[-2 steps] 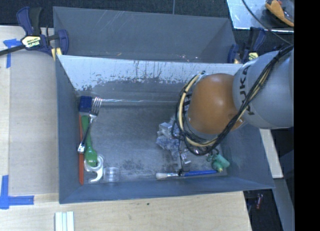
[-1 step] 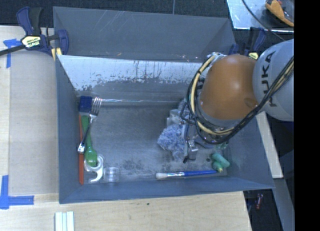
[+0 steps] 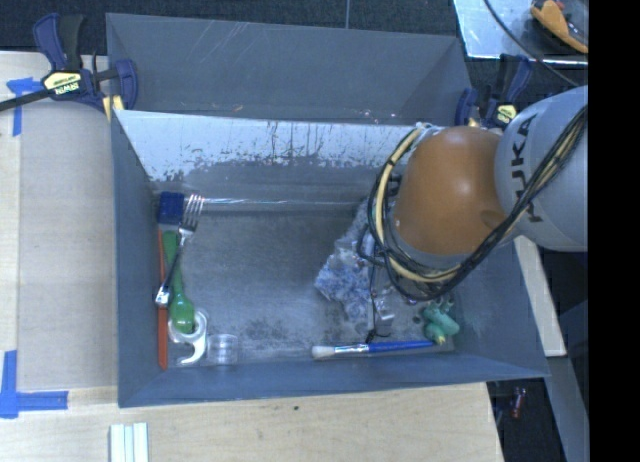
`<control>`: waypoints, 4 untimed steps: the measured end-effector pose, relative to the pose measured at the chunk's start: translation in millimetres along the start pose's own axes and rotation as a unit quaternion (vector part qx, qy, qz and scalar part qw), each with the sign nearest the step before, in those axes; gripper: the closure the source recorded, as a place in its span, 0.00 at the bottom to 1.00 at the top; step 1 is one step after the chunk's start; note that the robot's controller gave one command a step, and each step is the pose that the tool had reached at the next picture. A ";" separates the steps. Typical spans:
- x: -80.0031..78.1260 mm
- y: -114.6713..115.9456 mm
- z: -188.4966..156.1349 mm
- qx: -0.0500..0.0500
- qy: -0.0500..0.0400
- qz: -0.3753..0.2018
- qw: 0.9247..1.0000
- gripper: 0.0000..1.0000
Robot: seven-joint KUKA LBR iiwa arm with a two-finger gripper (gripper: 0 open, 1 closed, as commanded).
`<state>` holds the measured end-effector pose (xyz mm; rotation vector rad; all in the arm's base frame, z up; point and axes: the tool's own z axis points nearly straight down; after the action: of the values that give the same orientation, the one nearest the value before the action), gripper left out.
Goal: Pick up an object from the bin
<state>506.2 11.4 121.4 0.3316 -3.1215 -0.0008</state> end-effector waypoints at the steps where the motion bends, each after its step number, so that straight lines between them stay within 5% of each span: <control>1: -16.1 -4.0 2.8 0.001 -0.014 0.017 1.000 0.00; 2: 17.2 -7.9 1.4 0.000 -0.002 0.057 0.998 0.00; 3: -6.2 -43.5 45.4 0.000 -0.014 0.104 0.994 0.00; 4: 19.4 21.3 35.3 -0.001 -0.006 0.046 0.999 0.00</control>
Offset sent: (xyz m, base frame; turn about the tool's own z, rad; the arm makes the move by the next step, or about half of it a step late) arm -0.0145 -0.0107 -0.0013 0.1118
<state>482.7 28.1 86.2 0.1879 -3.1444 -0.0067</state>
